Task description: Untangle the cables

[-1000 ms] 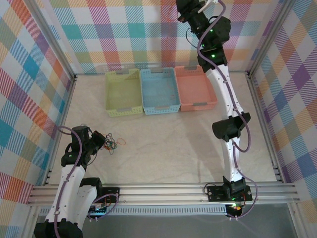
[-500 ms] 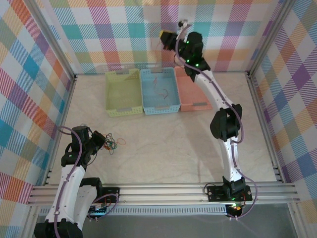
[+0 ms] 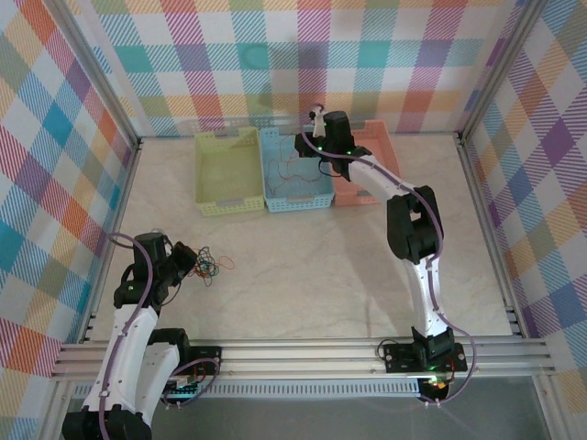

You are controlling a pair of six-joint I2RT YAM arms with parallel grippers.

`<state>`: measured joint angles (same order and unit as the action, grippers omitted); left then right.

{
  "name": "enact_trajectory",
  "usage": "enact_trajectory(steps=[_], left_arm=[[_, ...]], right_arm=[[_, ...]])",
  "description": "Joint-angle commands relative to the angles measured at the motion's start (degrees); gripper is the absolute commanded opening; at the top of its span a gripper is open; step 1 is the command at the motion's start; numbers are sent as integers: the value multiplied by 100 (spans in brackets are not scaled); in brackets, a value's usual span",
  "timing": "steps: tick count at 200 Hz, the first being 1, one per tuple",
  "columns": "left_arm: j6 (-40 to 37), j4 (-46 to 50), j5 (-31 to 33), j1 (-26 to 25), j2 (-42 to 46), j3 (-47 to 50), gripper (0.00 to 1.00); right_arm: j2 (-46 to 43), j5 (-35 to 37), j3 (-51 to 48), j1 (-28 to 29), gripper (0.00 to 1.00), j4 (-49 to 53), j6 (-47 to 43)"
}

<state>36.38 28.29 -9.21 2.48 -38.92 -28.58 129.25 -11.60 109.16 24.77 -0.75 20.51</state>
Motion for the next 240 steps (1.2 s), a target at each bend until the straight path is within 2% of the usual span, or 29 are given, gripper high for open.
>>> enact_trajectory(steps=[1,14,31,70,93,114,138,169,188,219,240], left_arm=[[-125,-71,-80,-81,50,0,0],[-130,-78,-70,-90,44,1,0],[-135,-88,-73,-101,27,1,0],[-147,-119,-99,-117,-38,1,0],[-171,-212,-239,-142,-62,18,0],[-186,-352,-401,-197,-63,44,0],[-152,-562,-762,-286,-152,54,0],[58,-797,-788,-723,-329,-59,0],[238,-878,-668,-1164,-546,-297,0],[335,-880,-75,-2026,-1318,-936,0],[417,-913,-107,-2239,-2030,-1383,0]], right_arm=[[-282,-62,8,-17,31,180,-318],[-257,-137,199,-17,40,501,-337],[-263,67,353,-17,46,870,-343],[-568,88,156,-17,47,933,-574],[-1025,-169,-218,-17,46,826,-575],[-1653,-598,-951,-17,44,523,-676],[-2662,-765,-2357,-7,43,-138,-935],[-3980,-1016,-4162,74,43,-874,-1239],[-4603,-1151,-5042,252,43,-1029,-1583],[-4915,-1514,-6009,789,47,-1326,-2294],[-4728,-1847,-6273,1161,51,-1368,-3002]])
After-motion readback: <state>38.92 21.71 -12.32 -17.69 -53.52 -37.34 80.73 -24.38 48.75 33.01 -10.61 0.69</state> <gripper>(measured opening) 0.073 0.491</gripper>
